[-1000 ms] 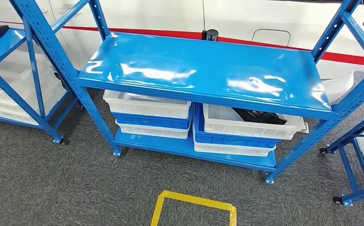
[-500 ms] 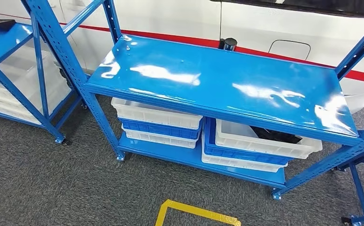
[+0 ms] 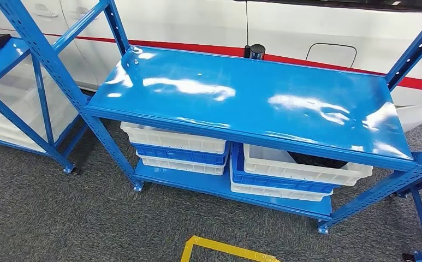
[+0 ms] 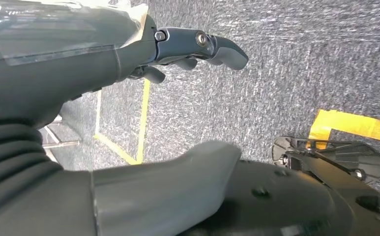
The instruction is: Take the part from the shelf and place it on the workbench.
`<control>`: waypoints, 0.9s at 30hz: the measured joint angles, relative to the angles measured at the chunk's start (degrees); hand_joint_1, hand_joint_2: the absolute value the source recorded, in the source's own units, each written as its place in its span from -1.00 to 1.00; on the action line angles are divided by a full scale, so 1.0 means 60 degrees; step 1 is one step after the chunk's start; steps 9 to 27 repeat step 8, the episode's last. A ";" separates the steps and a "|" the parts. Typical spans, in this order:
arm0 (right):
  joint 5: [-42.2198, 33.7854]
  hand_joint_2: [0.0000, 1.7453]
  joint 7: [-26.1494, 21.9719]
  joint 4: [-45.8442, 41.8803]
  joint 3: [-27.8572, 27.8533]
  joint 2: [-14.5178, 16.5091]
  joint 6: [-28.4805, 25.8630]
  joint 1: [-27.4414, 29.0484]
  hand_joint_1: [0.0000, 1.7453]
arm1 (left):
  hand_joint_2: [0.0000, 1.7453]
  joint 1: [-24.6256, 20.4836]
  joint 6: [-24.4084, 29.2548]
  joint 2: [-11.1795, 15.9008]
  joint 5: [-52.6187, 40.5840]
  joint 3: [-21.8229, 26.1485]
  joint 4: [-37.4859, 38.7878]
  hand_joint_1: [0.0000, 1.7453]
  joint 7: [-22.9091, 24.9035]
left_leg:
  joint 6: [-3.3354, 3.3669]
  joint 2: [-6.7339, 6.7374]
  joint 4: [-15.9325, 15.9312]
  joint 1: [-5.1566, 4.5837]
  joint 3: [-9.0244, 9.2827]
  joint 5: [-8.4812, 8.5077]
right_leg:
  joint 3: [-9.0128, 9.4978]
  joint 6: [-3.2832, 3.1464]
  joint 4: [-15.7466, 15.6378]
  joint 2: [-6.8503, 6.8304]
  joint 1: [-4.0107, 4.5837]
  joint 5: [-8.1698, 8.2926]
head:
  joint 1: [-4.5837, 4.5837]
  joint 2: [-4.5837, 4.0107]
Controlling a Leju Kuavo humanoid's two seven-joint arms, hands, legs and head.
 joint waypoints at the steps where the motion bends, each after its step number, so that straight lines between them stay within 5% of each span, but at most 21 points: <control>1: -0.0275 -1.00 -0.0085 -0.0019 0.0009 -0.0021 0.0016 0.0057 -1.00 | 0.50 0.0038 -0.0091 0.0053 0.0047 -0.0007 -0.0036 -1.00 -0.0006 | -0.0015 0.0000 -0.0009 0.0000 0.0002 0.0000 | 0.0001 -0.0004 0.0000 -0.0001 0.0002 -0.0002 | -0.0002 0.0000; 4: -0.1196 -1.00 -0.0390 -0.0102 0.0118 -0.0110 0.0055 0.0261 -1.00 | -1.00 0.0170 -0.0387 0.0209 0.0186 -0.0048 -0.0162 -1.00 -0.0066 | -0.0121 0.0002 -0.0040 0.0003 0.0011 0.0005 | 0.0001 -0.0010 0.0002 -0.0003 0.0003 -0.0006 | -0.0002 0.0000; 8: -0.2260 -1.00 -0.0748 -0.0222 0.0345 -0.0223 0.0072 0.0475 -1.00 | -1.00 0.0326 -0.0724 0.0374 0.0352 -0.0100 -0.0341 -1.00 -0.0160 | -0.0167 0.0003 -0.0049 0.0003 0.0017 0.0008 | 0.0005 -0.0012 0.0002 -0.0004 0.0002 -0.0008 | 0.0003 0.0000; 27: -0.2260 -1.00 -0.0748 -0.0222 0.0345 -0.0223 0.0072 0.0475 -1.00 | -1.00 0.0326 -0.0724 0.0374 0.0352 -0.0100 -0.0341 -1.00 -0.0160 | -0.0167 0.0003 -0.0049 0.0003 0.0017 0.0008 | 0.0005 -0.0012 0.0002 -0.0004 0.0002 -0.0008 | 0.0003 0.0000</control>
